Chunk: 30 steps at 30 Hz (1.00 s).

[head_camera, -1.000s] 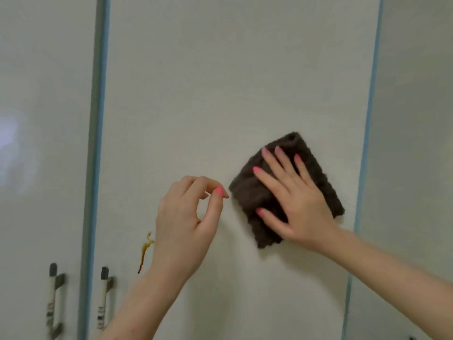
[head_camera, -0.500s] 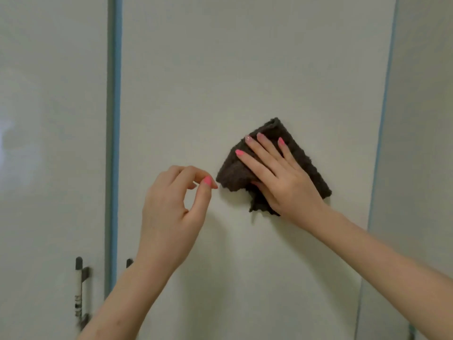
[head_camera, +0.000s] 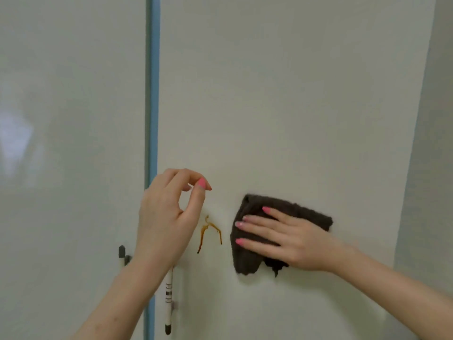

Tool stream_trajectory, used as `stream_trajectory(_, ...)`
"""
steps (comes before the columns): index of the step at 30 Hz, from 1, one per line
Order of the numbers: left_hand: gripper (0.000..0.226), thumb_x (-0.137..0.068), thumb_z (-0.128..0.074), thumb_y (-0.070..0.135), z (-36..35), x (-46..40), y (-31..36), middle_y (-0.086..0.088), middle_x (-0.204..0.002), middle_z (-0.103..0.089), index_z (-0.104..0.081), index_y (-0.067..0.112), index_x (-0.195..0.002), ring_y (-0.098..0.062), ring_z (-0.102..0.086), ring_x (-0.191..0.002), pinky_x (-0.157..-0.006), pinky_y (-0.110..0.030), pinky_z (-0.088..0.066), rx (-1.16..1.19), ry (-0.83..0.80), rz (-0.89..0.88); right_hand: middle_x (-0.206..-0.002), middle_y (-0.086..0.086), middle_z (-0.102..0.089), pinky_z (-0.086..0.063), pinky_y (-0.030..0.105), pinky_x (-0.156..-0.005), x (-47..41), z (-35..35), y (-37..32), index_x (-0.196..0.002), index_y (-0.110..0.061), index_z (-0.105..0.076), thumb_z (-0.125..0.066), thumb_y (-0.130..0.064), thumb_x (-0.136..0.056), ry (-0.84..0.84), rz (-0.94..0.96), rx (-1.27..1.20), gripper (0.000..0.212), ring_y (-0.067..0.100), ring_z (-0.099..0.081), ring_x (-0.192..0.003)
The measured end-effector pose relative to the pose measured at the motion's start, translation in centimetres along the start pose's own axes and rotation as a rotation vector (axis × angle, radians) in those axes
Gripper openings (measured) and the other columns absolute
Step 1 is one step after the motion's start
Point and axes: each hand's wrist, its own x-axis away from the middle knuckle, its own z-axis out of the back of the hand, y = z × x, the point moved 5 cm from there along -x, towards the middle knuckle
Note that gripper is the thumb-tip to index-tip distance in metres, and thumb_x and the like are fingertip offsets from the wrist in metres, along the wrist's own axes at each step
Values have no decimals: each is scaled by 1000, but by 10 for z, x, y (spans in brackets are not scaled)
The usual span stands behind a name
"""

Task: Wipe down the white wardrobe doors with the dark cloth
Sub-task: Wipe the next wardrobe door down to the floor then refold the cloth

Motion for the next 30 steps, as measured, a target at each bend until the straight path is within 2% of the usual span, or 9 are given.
stream_trajectory(3,27,-86,-36,42,4,-2,-3,19,-88,-57,-60,31,-82,-1,-51,-88,-77,-16,-36,27,7,-5,-147,14,-39,-29,48,-113,-30,26,62,-140,-10,-45,-40,0,-96,115,-258,70,46,29,-33,-139)
stream_trajectory(5,27,-85,-36,42,2,1,-5,19,-87,-57,-60,32,-81,-1,-52,-89,-77,-18,-37,38,-1,-6,-147,15,-40,-26,50,-114,-49,38,90,-140,-8,-45,-44,-9,-99,194,-425,84,41,30,-33,-139)
stream_trajectory(9,27,-85,-36,42,1,7,-11,19,-85,-57,-60,31,-79,-1,-52,-90,-78,-24,-39,59,-7,-4,-146,19,-39,-20,52,-115,-69,26,63,-139,-7,-46,-51,-13,-95,333,-690,60,44,34,-32,-139)
stream_trajectory(11,28,-84,-37,43,4,8,-16,19,-84,-57,-61,30,-79,-2,-52,-90,-79,-25,-39,63,-6,0,-147,18,-38,-21,51,-115,-65,5,15,-139,-8,-46,-57,-7,-89,302,-613,16,51,33,-30,-140)
stream_trajectory(14,27,-85,-37,43,9,7,-21,23,-84,-55,-60,31,-79,0,-51,-90,-80,-25,-39,43,-17,-1,-148,13,-38,-24,46,-115,-49,-16,-41,-140,-13,-46,-52,-5,-89,138,-328,22,52,28,-31,-141)
stream_trajectory(18,26,-85,-36,43,14,-2,-24,23,-86,-53,-59,31,-81,3,-50,-90,-79,-21,-38,14,-41,-17,-147,12,-40,-25,46,-115,-55,-13,-28,-139,-13,-48,-48,-2,-91,96,-217,29,49,27,-33,-140)
stream_trajectory(25,27,-85,-37,42,12,-11,-17,20,-83,-54,-60,26,-81,1,-51,-85,-75,-12,-33,55,-10,-20,-143,16,-45,-29,49,-112,-122,32,67,-138,-13,-49,-48,-18,-97,266,-523,143,41,29,-38,-137)
stream_trajectory(28,28,-85,-39,39,10,-5,-20,14,-83,-57,-62,23,-81,-3,-52,-83,-75,-12,-36,114,5,0,-148,17,-38,-20,52,-116,-137,27,57,-142,-12,-43,-46,-23,-98,309,-664,59,46,31,-31,-140)
stream_trajectory(30,26,-87,-41,36,14,0,-24,10,-84,-59,-62,22,-83,-5,-53,-83,-74,-9,-37,138,19,0,-152,16,-31,-18,52,-116,-131,11,22,-144,-12,-38,-47,-22,-98,271,-599,-5,49,30,-23,-143)
